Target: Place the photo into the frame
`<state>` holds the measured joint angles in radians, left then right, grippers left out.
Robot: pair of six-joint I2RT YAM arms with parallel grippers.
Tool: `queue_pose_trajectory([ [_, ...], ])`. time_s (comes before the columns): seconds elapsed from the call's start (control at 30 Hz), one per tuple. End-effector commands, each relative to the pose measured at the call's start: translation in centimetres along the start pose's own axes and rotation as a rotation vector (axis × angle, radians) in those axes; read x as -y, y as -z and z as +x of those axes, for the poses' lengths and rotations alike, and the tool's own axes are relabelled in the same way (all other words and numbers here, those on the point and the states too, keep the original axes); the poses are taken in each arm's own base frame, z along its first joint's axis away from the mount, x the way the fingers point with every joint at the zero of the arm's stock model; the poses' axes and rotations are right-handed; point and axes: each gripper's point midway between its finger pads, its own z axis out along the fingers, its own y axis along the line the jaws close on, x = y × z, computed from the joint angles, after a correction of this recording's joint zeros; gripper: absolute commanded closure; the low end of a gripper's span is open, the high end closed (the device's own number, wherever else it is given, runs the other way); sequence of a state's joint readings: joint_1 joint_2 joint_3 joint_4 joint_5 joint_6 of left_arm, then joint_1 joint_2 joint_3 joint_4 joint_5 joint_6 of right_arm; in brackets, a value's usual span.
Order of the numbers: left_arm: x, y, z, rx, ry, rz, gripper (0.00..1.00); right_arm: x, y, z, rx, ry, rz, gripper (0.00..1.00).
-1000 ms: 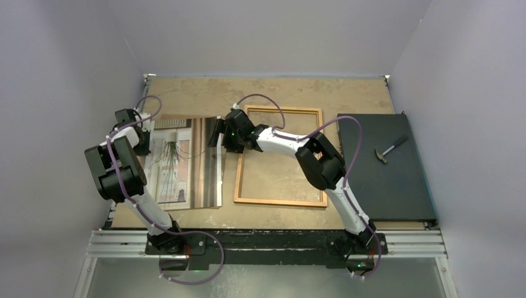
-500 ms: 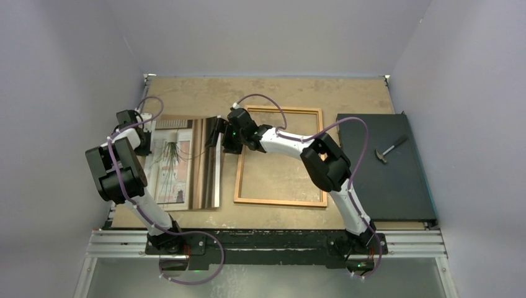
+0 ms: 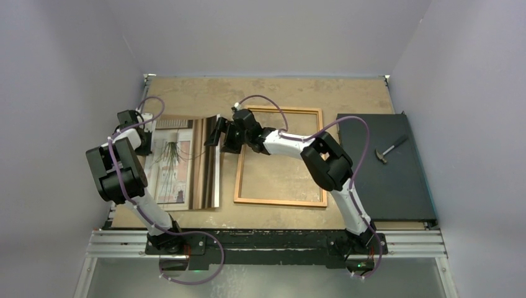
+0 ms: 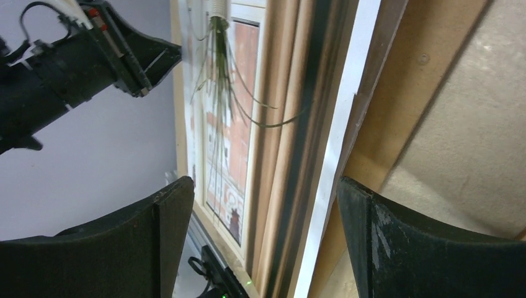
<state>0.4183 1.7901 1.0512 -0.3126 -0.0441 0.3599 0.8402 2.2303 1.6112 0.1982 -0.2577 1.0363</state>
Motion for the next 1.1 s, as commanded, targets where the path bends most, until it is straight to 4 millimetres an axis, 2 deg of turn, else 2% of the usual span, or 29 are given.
queue_pose_trajectory([
  [0.0,5.4,-1.1,5.7,-0.173,-0.005,0.197,0.87,-6.3,1.0,0.3,-0.023,0.041,-0.239,0.13],
  [0.07,5.5,-1.0,5.6,-0.172,-0.008,0.200,0.88,-6.2,0.6,0.4,-0.024,0.043,-0.268,0.13],
  [0.3,5.9,-0.8,5.6,-0.166,-0.010,0.226,0.88,-8.1,0.1,-0.2,-0.004,0.039,-0.396,0.14],
  [0.57,5.8,-0.5,5.6,-0.162,-0.032,0.226,0.88,-7.5,-1.3,-0.1,-0.010,0.023,-0.388,0.13],
  [0.7,5.8,-0.2,5.3,-0.152,-0.032,0.229,0.89,-8.2,-1.7,-0.2,-0.029,0.009,-0.425,0.13],
  [0.77,5.8,-0.2,5.3,-0.152,-0.033,0.232,0.89,-8.6,-1.3,0.3,-0.058,0.017,-0.443,0.15],
  [0.93,5.4,0.0,4.4,-0.140,-0.033,0.228,0.95,-9.7,1.7,-1.0,-0.029,0.031,-0.524,0.22],
  [1.07,4.8,0.2,3.0,-0.122,-0.013,0.208,0.99,-10.2,3.2,-1.4,-0.029,0.026,-0.560,0.27],
])
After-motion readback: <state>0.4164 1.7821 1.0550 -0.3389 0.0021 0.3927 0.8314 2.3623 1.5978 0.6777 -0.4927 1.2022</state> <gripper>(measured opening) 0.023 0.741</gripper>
